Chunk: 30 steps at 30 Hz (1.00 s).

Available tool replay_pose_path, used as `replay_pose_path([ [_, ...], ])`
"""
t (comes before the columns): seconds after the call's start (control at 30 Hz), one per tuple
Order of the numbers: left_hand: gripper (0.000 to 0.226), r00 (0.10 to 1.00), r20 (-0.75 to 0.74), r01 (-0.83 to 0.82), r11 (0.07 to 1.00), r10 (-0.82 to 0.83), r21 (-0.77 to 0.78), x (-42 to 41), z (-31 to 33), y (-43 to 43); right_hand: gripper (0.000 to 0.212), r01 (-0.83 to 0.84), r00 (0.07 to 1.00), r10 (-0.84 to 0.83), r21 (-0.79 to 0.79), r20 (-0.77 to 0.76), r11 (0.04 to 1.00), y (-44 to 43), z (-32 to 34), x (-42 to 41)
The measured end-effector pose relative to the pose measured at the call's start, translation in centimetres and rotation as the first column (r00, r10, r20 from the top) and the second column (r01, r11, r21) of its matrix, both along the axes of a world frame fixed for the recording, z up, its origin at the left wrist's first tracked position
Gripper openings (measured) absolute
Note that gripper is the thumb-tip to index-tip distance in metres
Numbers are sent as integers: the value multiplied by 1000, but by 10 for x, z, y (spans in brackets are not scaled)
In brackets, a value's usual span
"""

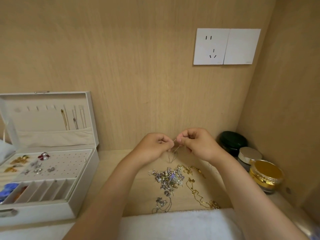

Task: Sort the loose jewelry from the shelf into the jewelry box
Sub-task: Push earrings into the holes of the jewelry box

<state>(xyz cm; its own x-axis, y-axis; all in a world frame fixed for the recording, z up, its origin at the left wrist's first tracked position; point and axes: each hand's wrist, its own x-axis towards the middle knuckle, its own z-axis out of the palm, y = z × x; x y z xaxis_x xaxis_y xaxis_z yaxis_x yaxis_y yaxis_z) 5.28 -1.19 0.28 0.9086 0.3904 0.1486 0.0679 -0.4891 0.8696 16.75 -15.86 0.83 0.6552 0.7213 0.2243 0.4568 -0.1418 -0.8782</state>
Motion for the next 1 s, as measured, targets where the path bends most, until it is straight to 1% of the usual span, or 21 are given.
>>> replay_pose_path([
  [0.1,16,996,-79,-39,999,37,-25,-5,12,9,9,11,999,-9,43,-47,999,3,2,-4],
  [0.17,18,996,-78,-55,997,51,-56,-12,19,16,9,37,998,-33,77,-57,996,5,4,-6],
  [0.23,22,997,-22,-76,992,74,-103,-19,26,24,9,54,998,-50,84,-47,995,7,3,-6],
  [0.3,31,996,43,-75,985,83,-152,-27,29,32,13,52,999,-51,62,-10,997,11,1,-8],
  [0.37,36,991,102,-61,971,87,-231,-35,33,38,18,44,999,-45,37,21,998,15,-3,-10],
  [0.43,37,980,183,-1,914,82,-405,-44,36,44,19,33,998,-33,11,59,999,18,-5,-13],
  [0.5,38,959,263,72,806,106,-587,-56,43,48,19,24,996,-23,-5,91,1000,22,-5,-18],
  [0.57,36,932,337,136,737,131,-662,-71,54,54,20,16,994,-15,-12,107,1000,28,-5,-26],
  [0.67,29,896,422,218,692,137,-688,-93,68,67,19,-16,993,19,-31,116,999,40,-2,-38],
  [0.8,22,857,496,312,625,141,-716,-119,85,88,17,-70,989,77,-57,130,996,64,7,-55],
  [0.87,20,846,512,319,627,150,-711,-132,93,98,16,-85,986,95,-74,137,994,78,11,-65],
  [1.0,15,851,502,285,669,153,-687,-158,110,117,15,-137,971,162,-146,174,980,111,20,-91],
])
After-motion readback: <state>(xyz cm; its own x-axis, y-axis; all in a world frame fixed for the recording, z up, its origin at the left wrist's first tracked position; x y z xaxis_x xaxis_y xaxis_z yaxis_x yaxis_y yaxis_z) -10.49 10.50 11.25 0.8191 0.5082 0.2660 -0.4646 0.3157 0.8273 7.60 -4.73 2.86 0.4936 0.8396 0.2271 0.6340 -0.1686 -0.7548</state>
